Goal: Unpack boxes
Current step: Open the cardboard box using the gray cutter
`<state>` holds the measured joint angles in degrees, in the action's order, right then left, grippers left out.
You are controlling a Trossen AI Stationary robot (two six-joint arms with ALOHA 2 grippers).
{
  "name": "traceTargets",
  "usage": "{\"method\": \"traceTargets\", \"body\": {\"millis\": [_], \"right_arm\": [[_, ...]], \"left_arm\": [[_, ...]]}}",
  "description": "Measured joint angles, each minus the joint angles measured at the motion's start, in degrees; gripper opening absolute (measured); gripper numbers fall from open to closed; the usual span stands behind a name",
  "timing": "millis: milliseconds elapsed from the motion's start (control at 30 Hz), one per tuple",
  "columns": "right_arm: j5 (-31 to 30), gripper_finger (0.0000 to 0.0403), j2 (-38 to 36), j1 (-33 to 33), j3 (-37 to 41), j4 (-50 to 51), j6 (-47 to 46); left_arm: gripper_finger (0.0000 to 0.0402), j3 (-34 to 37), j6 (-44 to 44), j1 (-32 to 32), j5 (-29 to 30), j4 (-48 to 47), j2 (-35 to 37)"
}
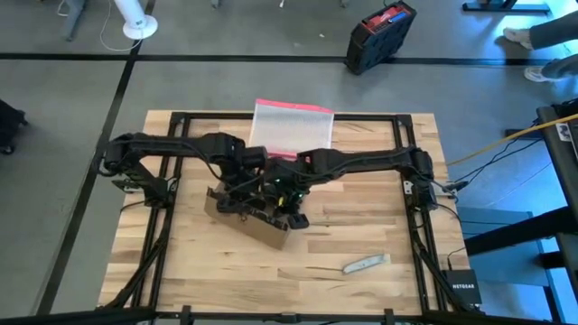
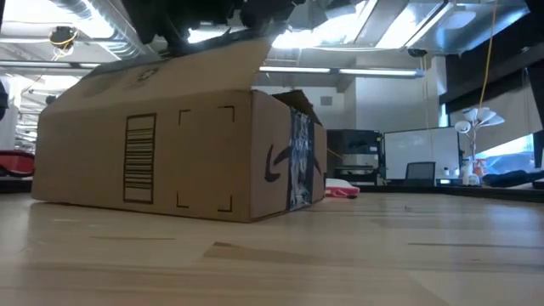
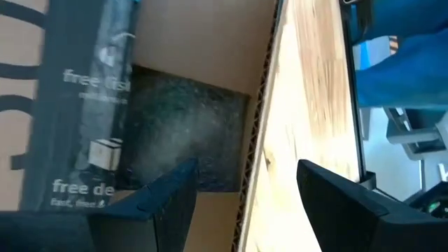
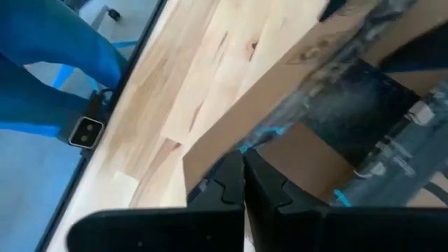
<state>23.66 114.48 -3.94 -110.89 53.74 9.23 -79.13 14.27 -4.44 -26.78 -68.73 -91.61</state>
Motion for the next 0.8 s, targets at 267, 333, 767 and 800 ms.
{"method": "traceTargets", "body": {"millis": [267,333,767,800], "right_arm": [[-4.7,0.0004,-1.8,-1.0,0.0,5.1,0.0],[-5.6,0.0010,-1.8,-1.4,0.0,6.6,-0.1],[-6.2,0.0124,-2.9,-1.9,-0.2,9.8,-0.4],[-6.7,0.0129,-3.2,-1.5,-0.2,10.5,-0.4]], "left_arm": [[0.0168,0.0,1.0,2.4,1.8,-0.6,0.0],[0.0109,0.0,0.9,2.7,3.0,-0.8,0.0],[0.0003,-0.1,-1.8,6.5,7.3,-3.3,0.6],[0.0002,-0.2,-1.9,7.0,7.8,-3.3,0.7]]}}
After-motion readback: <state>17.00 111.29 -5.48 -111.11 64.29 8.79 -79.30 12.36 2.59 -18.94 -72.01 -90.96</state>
